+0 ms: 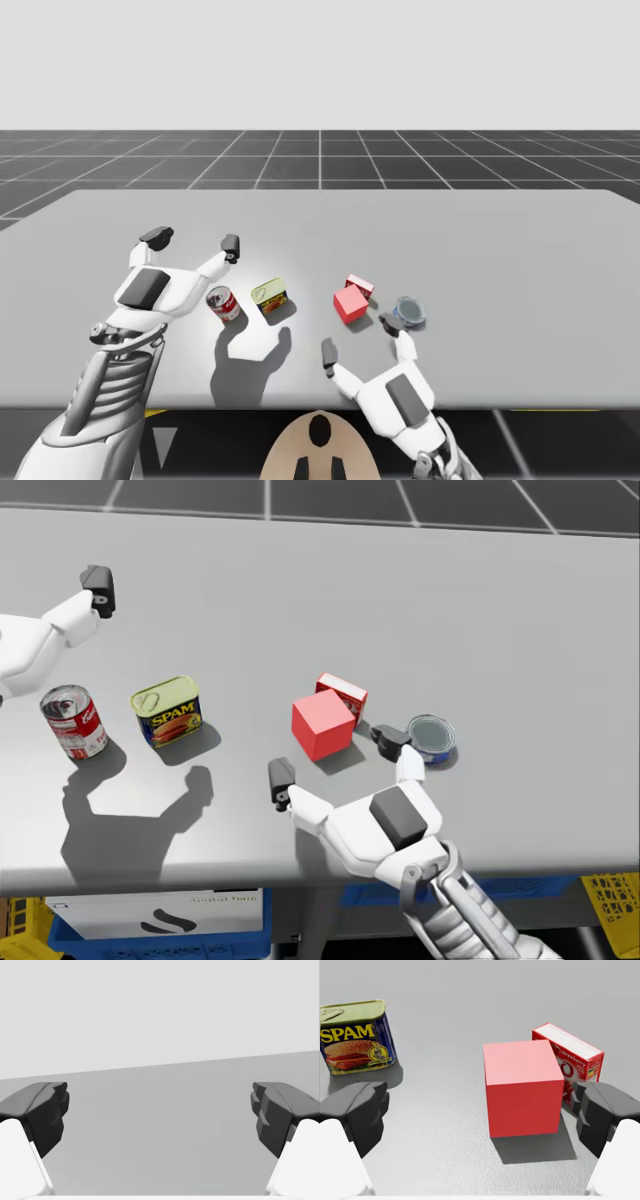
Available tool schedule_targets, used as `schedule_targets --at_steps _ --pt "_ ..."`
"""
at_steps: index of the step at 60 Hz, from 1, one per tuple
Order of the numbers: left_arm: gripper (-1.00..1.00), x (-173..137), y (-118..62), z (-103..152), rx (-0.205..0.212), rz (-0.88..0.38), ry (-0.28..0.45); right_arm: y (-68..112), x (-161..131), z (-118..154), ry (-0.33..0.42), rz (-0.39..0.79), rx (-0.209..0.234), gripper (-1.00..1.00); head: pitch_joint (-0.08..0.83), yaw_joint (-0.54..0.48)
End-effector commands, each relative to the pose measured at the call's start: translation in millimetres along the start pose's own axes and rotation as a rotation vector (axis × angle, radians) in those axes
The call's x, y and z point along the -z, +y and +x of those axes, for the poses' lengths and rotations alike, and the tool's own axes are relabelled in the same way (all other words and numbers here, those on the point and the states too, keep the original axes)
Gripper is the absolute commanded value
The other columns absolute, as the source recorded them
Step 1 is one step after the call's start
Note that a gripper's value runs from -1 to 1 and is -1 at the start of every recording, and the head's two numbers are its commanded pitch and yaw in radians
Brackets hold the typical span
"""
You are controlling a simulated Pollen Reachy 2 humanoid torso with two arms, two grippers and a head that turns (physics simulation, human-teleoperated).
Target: Find the red cube and pick it up.
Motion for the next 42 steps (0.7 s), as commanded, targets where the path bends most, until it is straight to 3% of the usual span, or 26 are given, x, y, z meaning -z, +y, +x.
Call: schedule_targets --at_steps 1,21,42 --pt "-1.0 0.5 0.2 0.0 -0.001 0.0 0.0 14.8 22.4 -11.6 0.006 -0.017 0.084 -1.0 0.7 -0.11" --pt "-1.0 0.4 0.2 0.1 -0.001 0.0 0.0 9.2 59.4 -22.0 0.058 -0.042 0.06 -1.0 0.703 -0.11" --pt "-1.0 0.5 0.0 0.6 -0.005 -0.004 -0.002 11.1 78.3 -16.9 0.095 -0.019 0.028 -1.0 0.701 -0.12"
